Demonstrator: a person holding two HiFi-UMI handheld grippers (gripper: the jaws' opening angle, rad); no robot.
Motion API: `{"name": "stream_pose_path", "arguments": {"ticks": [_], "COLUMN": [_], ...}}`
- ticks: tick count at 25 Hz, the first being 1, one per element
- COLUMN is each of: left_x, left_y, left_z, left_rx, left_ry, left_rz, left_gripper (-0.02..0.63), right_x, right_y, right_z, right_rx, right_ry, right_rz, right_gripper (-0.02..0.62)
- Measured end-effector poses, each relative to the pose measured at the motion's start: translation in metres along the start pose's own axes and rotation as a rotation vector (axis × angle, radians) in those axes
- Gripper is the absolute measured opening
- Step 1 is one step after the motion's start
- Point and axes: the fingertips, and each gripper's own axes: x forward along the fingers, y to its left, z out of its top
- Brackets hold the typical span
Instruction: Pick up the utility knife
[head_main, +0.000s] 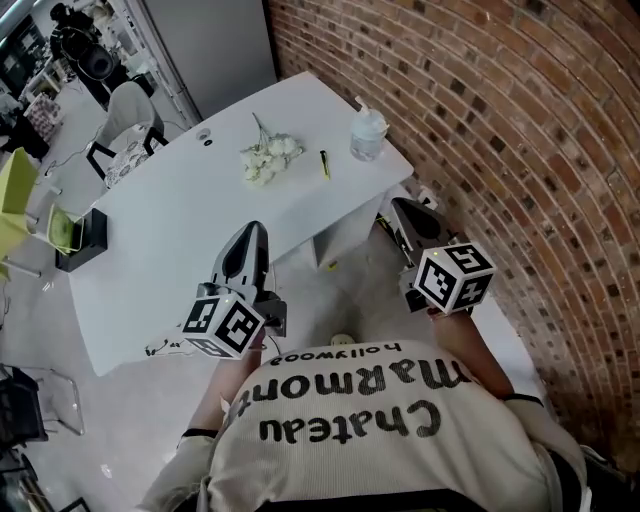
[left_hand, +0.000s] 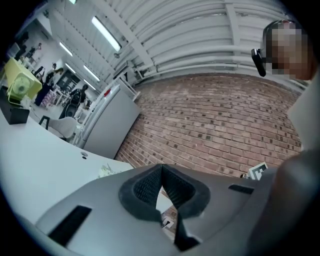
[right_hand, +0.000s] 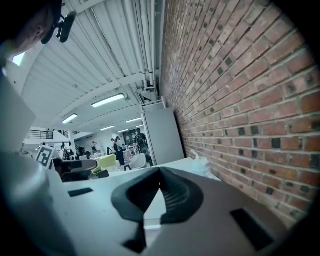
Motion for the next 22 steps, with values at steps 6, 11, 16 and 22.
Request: {"name": "stream_pose_path", "arguments": {"ticks": [6,11,16,22], "left_x": [0.015,0.014,0.003,0.017], "left_y": [0.0,0.015,0.041,0.07], "left_z": [-0.009,-0.027,-0.046,-0.051], "left_rx": [-0.005,-0.026,-0.056,-0.083], "left_ry": [-0.004,0.015,0.062,0.088], "left_rz": [0.037,0.078,0.152,0.174], "left_gripper": [0.002,0.002,0.002,0.002], "right_x": [0.021,0.038,0.06,0.092], "right_y": [-0.015,-0.018,-0.026,-0.037], "right_z": [-0.011,-0.042,-0.083,-0.111], "right_rx": [-0.004,0.015,0.061,0.129], "right_ry": [0.041,0.106,0.174,0.248], "right_rz": [0.049,0.075,0.068,0.044], "right_gripper": [0.003,0.003,0.003,0.007]}}
